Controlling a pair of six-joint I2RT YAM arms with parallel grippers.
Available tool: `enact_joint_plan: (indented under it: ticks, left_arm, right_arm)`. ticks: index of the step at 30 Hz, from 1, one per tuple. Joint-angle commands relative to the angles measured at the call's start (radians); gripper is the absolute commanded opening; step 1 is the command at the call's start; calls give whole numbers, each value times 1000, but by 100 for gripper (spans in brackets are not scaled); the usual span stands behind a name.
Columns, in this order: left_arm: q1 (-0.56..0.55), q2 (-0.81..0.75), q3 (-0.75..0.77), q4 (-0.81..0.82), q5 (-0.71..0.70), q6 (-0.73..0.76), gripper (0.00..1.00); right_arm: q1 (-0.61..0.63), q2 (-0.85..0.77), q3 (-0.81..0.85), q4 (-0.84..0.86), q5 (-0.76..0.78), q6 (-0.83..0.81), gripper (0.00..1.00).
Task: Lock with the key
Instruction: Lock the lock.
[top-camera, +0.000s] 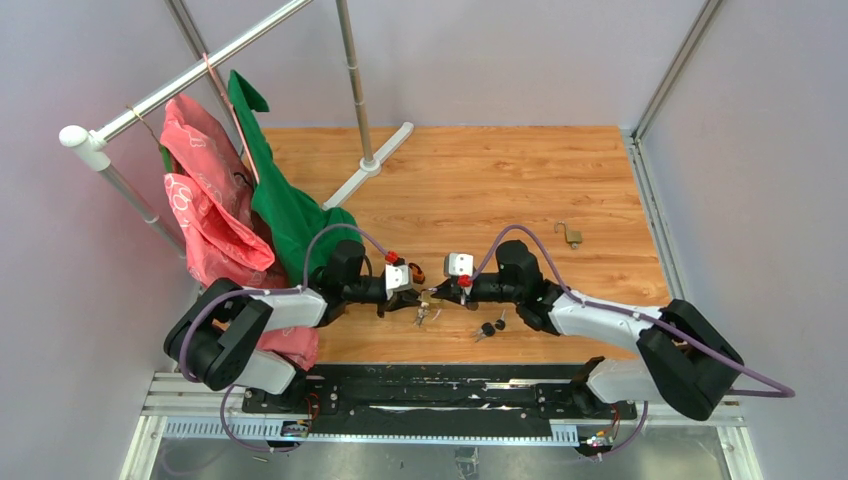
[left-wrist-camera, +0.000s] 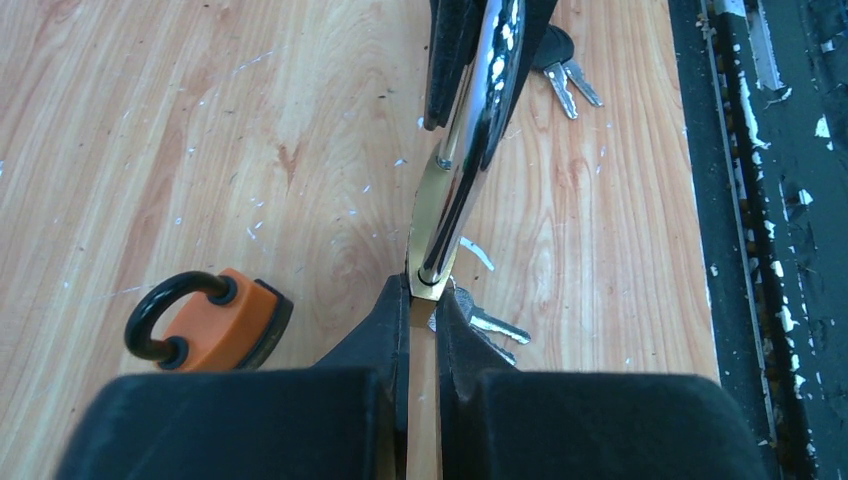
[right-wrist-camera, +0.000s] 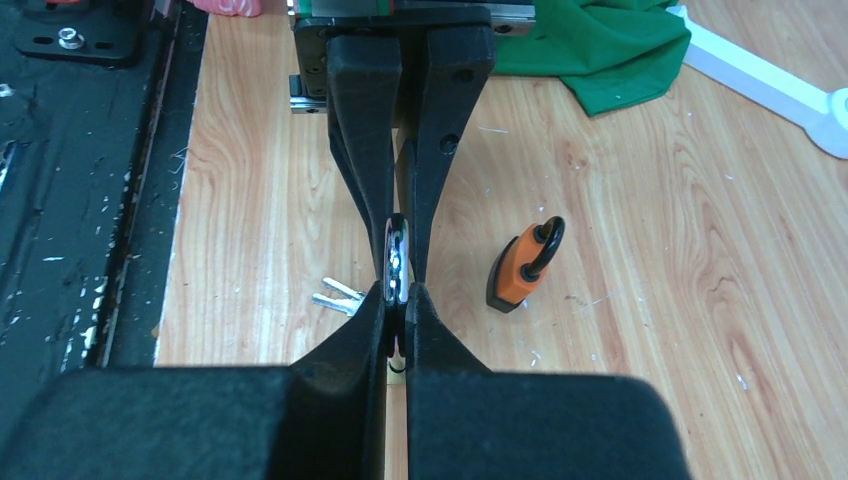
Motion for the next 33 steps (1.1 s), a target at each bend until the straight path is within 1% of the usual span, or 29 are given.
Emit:
enact_joint_plan:
  ticks: [1, 4, 7, 10, 14, 17, 18, 19, 23, 24, 28, 33]
  left_arm:
    - [19, 1, 10, -68, 70, 51, 0]
    - [18, 31, -6, -68, 126, 84, 0]
    - [19, 45, 15, -67, 76, 59, 0]
    - [18, 50, 16, -55, 69, 92, 0]
    - [17, 43, 30, -44, 53, 66, 0]
    - [17, 10, 45, -43, 39, 61, 0]
    - [17, -1, 52, -43, 35, 50, 2]
    - [18, -8, 54, -43, 34, 37, 6]
    - [18, -34, 43, -42, 79, 21, 34]
    - [17, -41, 41, -42, 86, 19, 37]
    - [18, -77, 56, -46, 53, -38, 45]
    - [19, -138, 99, -144, 20, -60, 48]
  right_arm:
    - [-36, 120, -60, -122, 59, -27, 0]
    - [-33, 188, -21, -73, 22, -12, 0]
    - [-11, 228, -11, -50, 31, -5, 0]
    - [-11, 229, -50, 11, 38, 11, 0]
    - [-13, 233, -43, -44, 64, -17, 0]
    - [-21, 230, -74, -8, 70, -6, 0]
    - [-21, 230, -80, 1, 71, -3, 0]
    - [-23, 234, -87, 7, 75, -1, 0]
    - [-35, 248, -91, 37, 77, 11, 0]
    - [-39, 247, -93, 46, 75, 17, 0]
    - [-52, 236, -88, 42, 70, 26, 0]
    - [-52, 220, -76, 34, 72, 29, 0]
